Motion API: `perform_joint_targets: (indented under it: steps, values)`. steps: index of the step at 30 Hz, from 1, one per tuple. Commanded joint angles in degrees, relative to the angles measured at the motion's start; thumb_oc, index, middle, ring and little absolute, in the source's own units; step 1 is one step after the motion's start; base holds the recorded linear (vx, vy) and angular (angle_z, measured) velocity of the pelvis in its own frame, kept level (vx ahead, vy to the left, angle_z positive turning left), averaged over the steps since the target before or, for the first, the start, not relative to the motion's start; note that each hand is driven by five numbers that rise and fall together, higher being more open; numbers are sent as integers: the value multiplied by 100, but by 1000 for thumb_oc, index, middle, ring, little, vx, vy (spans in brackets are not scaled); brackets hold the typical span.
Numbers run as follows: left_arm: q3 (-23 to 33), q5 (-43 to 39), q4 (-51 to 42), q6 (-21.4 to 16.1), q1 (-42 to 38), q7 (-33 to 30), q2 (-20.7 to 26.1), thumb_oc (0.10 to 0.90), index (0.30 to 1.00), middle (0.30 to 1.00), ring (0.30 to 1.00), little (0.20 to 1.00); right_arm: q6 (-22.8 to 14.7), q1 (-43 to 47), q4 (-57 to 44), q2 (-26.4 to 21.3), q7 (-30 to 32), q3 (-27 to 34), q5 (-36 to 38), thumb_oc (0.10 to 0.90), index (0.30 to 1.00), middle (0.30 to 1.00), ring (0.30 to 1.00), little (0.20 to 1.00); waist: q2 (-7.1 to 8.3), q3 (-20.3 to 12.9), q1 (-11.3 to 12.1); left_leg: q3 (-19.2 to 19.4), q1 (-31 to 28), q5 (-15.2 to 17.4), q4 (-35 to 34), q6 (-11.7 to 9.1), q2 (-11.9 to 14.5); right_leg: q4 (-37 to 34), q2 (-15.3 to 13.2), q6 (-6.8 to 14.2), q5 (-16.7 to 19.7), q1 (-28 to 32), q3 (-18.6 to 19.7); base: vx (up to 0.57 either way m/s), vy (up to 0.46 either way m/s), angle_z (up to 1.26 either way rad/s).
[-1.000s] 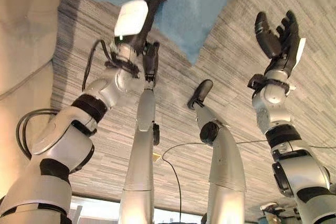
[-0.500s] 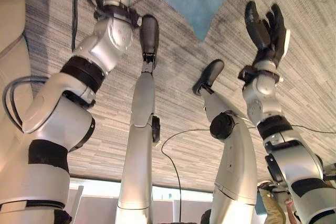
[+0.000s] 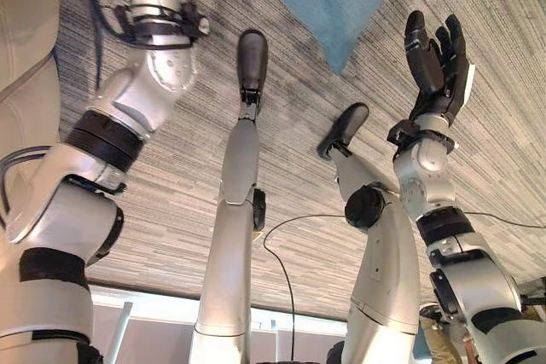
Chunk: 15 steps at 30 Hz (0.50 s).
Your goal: Pick up all the scattered cushions and arrange them neatly on the sofa.
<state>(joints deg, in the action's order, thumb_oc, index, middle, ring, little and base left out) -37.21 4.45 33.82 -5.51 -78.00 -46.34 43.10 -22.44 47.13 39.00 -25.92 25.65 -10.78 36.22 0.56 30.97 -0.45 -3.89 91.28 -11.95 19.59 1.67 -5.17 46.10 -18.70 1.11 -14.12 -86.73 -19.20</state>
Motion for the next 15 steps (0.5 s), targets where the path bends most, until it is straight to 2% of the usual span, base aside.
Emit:
perform_joint_targets:
  steps: [1,6,7,11,15]
  values:
    - [336,131,40,20,-47,-340,49,800,900,900,900,900,-127,-711,-445,-130,32,19,-232,800,900,900,900,900,-101,-119,223,-47,-133,1659,1169,-407,402,-655,-251,817,433,366,718,0,0,0]
    - [584,-933,769,-147,87,47,-493,800,900,900,900,900,104,-274,-340,-97,78,-254,-121,800,900,900,900,900,-17,-118,210,-41,-133,1639,1126,-414,372,-571,-255,850,427,288,792,0,0,0]
    - [581,-951,789,-159,73,54,-493,800,900,900,900,900,104,-263,-331,-102,77,-261,-115,800,900,900,900,900,-18,-118,205,-37,-133,1639,1123,-414,370,-567,-258,852,426,283,798,24,46,3]
    - [385,-1503,1390,-205,-177,405,-1200,800,900,900,900,900,328,565,72,40,97,-700,-99,800,900,900,900,900,-5,-118,207,6,-133,1558,976,-428,346,-484,-316,900,403,155,915,33,60,6]
    - [162,-1908,1857,-338,-607,745,-1588,800,900,900,900,900,380,1228,427,239,-72,-1005,148,800,900,900,900,900,16,-118,196,31,-133,1515,911,-439,317,-435,-360,933,389,124,975,22,58,5]
